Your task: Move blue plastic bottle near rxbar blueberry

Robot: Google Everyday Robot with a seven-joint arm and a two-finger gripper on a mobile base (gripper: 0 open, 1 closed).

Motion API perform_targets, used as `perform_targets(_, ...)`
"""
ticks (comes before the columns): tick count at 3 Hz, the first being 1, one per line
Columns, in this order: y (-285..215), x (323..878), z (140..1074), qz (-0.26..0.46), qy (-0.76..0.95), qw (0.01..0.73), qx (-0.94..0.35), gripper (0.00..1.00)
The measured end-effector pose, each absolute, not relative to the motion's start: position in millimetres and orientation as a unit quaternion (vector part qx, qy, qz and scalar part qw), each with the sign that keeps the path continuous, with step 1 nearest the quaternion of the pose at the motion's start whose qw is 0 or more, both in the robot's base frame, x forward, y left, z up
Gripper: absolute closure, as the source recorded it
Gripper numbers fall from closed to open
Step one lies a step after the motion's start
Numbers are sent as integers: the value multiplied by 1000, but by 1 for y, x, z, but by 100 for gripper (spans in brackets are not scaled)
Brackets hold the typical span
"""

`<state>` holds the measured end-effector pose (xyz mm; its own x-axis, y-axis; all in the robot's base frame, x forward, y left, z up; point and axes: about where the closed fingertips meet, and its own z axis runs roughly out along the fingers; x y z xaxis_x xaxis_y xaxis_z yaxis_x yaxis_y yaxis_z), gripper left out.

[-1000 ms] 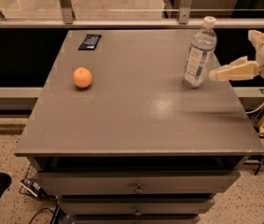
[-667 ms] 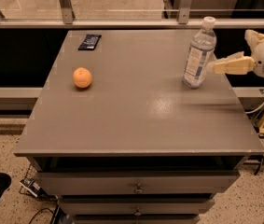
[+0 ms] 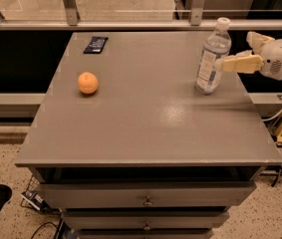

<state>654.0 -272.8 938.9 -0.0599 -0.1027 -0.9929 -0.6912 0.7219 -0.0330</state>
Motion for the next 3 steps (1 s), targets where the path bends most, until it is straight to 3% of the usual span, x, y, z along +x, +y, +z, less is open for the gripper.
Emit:
perform_targets(1, -257, 653, 946, 258, 674, 621, -307, 0)
perform_targets(3, -229, 643, 960, 266, 661, 617, -335, 43)
